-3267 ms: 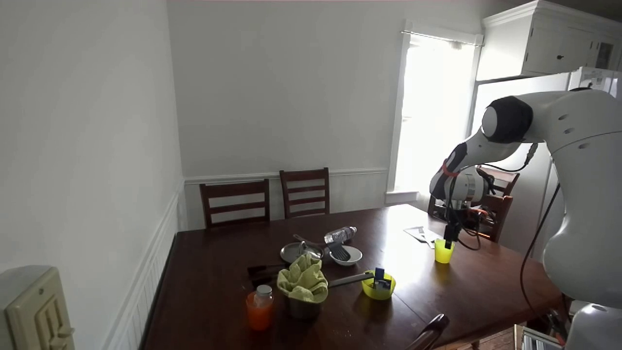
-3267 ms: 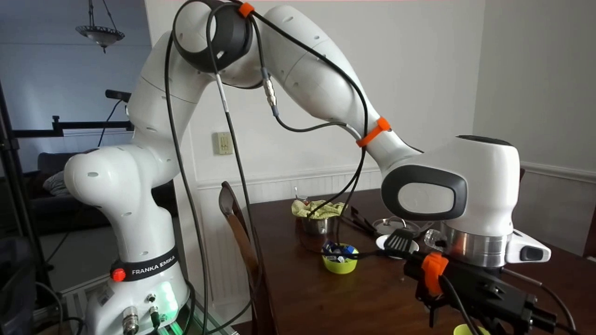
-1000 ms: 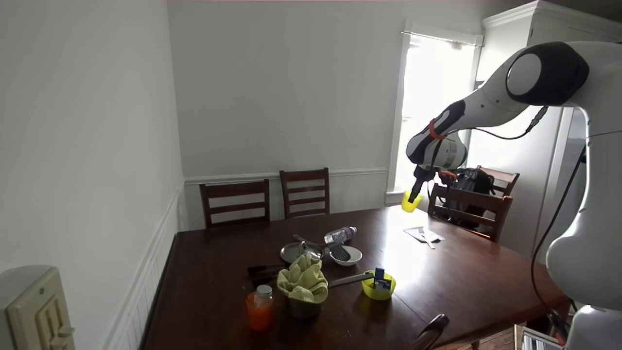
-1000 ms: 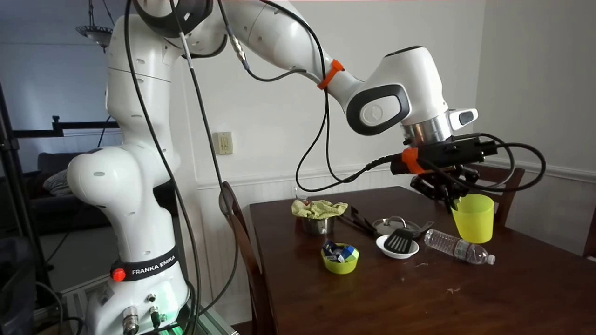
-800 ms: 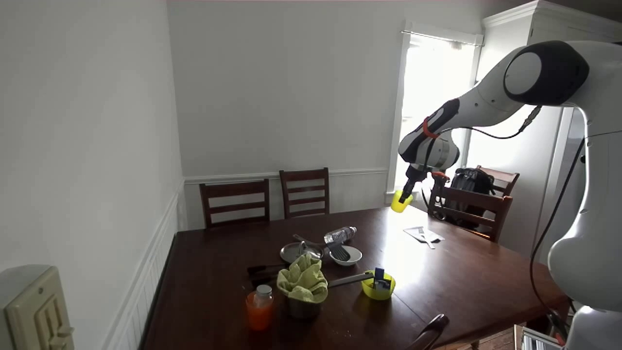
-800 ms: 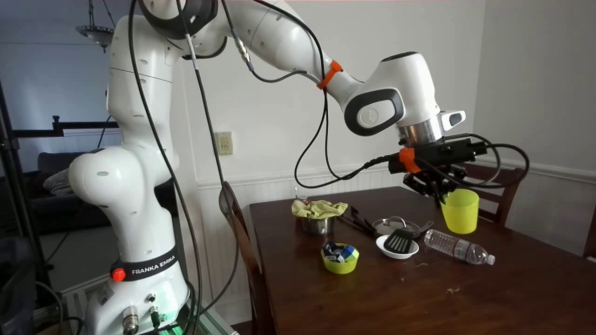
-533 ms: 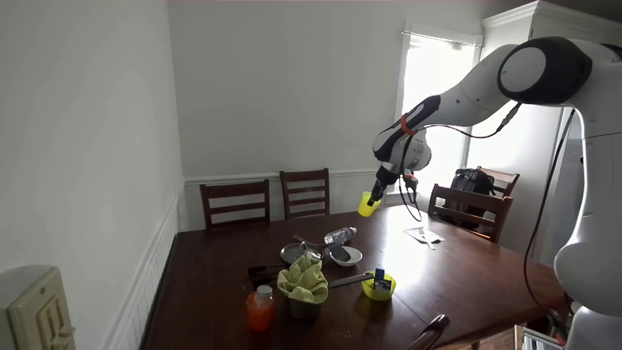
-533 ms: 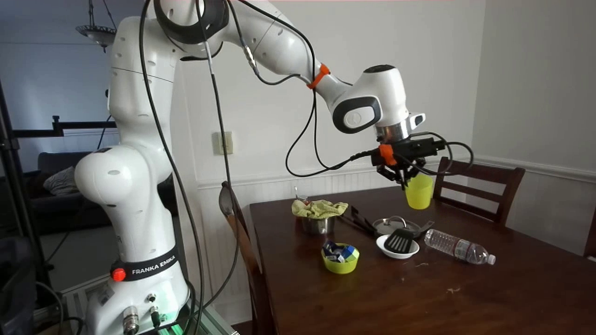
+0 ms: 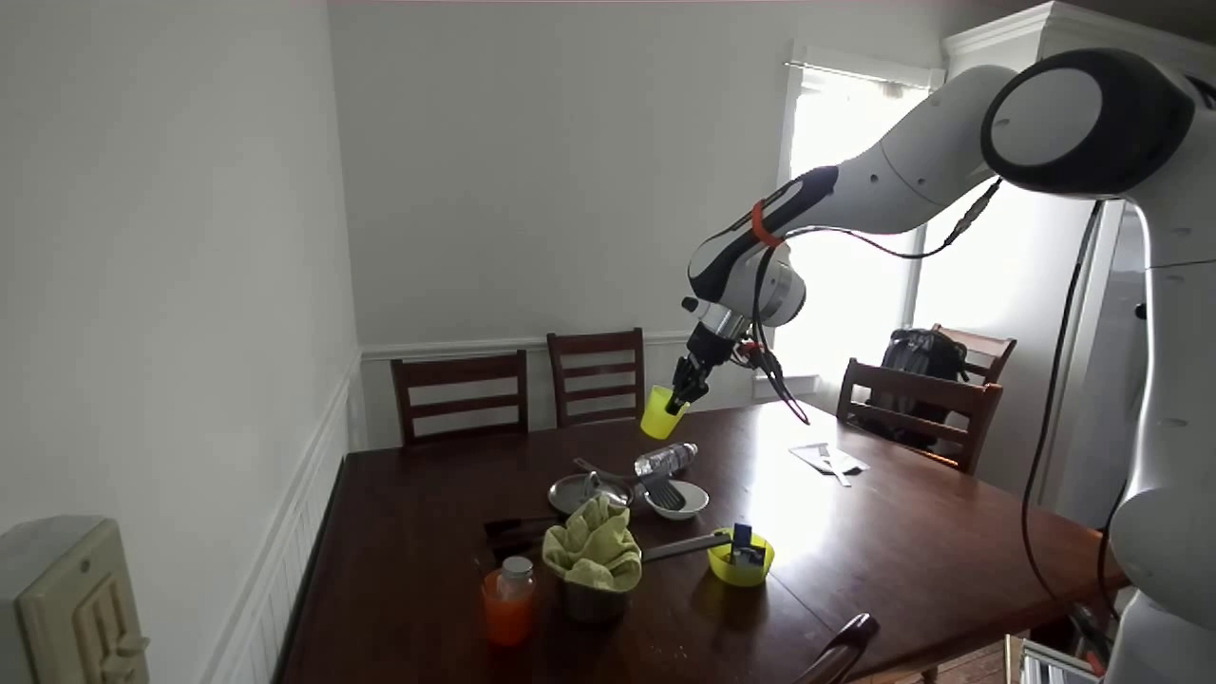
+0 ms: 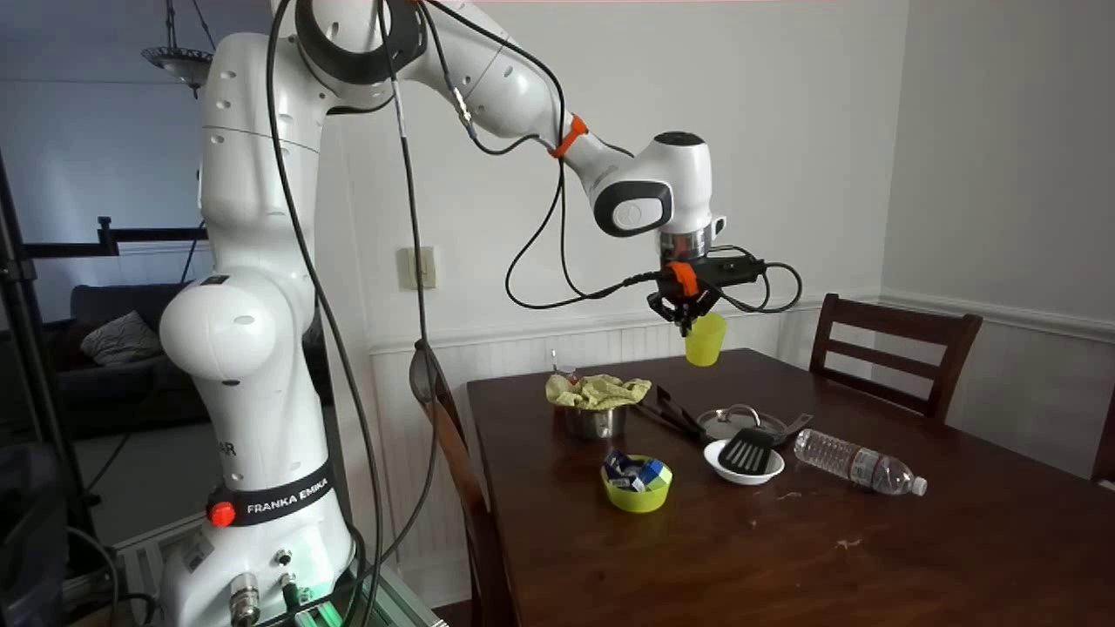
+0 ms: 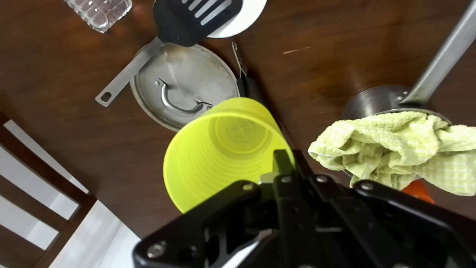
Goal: Move the yellow cup to the left
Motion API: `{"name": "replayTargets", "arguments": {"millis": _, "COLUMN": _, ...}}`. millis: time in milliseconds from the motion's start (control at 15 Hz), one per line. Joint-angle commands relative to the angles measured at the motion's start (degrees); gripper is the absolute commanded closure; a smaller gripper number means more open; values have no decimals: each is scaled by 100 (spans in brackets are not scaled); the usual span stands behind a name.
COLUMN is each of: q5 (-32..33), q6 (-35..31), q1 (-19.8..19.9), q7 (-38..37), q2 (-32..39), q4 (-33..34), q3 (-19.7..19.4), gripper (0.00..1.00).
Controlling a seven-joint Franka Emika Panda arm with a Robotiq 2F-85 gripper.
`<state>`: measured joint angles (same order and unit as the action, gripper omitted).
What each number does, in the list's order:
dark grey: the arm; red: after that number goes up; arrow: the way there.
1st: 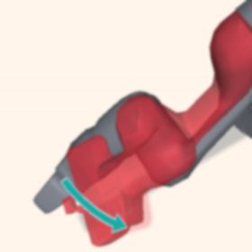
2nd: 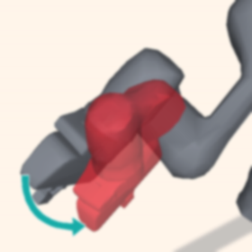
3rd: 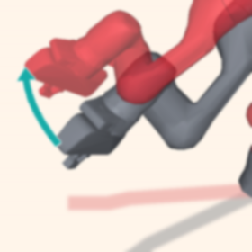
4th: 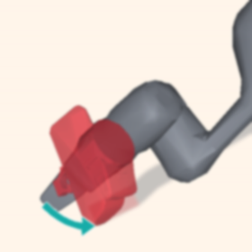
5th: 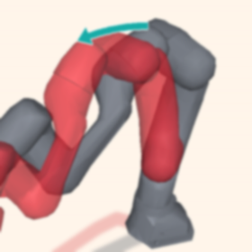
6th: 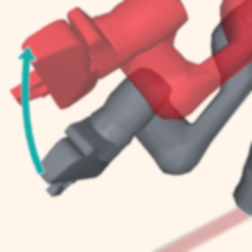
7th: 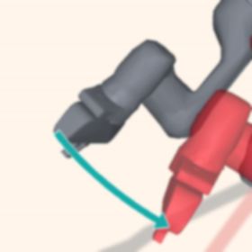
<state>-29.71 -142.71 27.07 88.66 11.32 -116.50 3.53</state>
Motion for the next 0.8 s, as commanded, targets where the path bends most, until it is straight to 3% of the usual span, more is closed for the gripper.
{"name": "replayTargets", "arguments": {"millis": 0, "q5": -88, "q6": 54, "q1": -331, "q7": 83, "q2": -10, "q4": 15, "q3": -379, "gripper": 99}}
{"name": "replayTargets", "arguments": {"millis": 333, "q5": 690, "q6": 174, "q1": -933, "q7": -357, "q2": 142, "q4": -311, "q3": -575, "gripper": 99}}
{"name": "replayTargets", "arguments": {"millis": 733, "q5": 1762, "q6": -670, "q1": -1335, "q7": -1527, "q2": 358, "q4": -692, "q3": -810, "gripper": 99}}
